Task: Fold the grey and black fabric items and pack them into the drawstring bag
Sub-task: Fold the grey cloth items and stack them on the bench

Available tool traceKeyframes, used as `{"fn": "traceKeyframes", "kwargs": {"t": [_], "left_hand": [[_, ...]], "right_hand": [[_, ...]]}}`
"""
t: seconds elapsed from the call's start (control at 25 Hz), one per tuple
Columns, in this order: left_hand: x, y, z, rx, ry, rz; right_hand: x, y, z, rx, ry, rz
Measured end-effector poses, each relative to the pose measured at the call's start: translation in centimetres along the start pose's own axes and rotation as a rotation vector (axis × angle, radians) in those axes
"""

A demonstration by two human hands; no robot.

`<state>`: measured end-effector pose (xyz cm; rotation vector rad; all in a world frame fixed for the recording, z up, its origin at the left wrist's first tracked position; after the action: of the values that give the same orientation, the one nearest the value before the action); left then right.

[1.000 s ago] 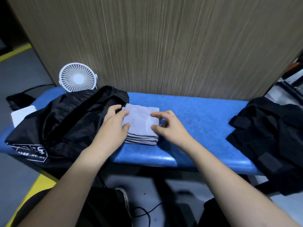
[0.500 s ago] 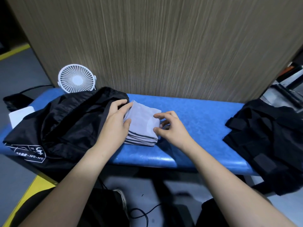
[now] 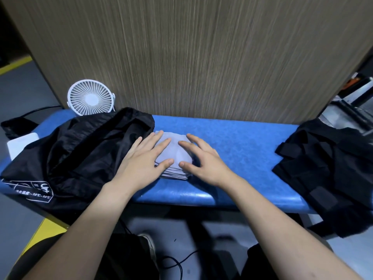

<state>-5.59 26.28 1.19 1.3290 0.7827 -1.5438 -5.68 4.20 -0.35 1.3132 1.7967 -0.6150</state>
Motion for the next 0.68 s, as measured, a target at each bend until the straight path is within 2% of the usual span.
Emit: {"fn": "traceKeyframes", "kwargs": {"t": [0.2,0.44,0.52,0.68], "left_hand": [[0.5,-0.3,-0.9,-0.073,0.001,-0.103],[0.7,0.0,-1.3,-0.114,-0.028,-0.155],[0.7,0.1,-1.2,-0.109,-0.017,-0.111],[0.2,-0.1,-0.6,-0.028,-0.024,0.08]], "right_hand": [[0.6,0.3,0.7,0.023,0.041,-0.11],[1.4,0.7,0.8,0.022,-0.071,-0.196],[1.2,0.4,0.7,0.028,-0.018,-0.174],[0.3,-0.4,0.7,0.016,0.034,-0.078]]}}
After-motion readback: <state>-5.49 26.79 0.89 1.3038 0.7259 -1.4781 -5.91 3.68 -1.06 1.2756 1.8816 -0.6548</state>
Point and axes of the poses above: each hand's wrist, its own y-axis towards the middle knuckle, its own x-axis out of the palm, z = x × y, the point moved 1 cm from there along y, towards the middle knuckle, and after that the axes turned 3 degrees about -z, right-handed, at the moved point
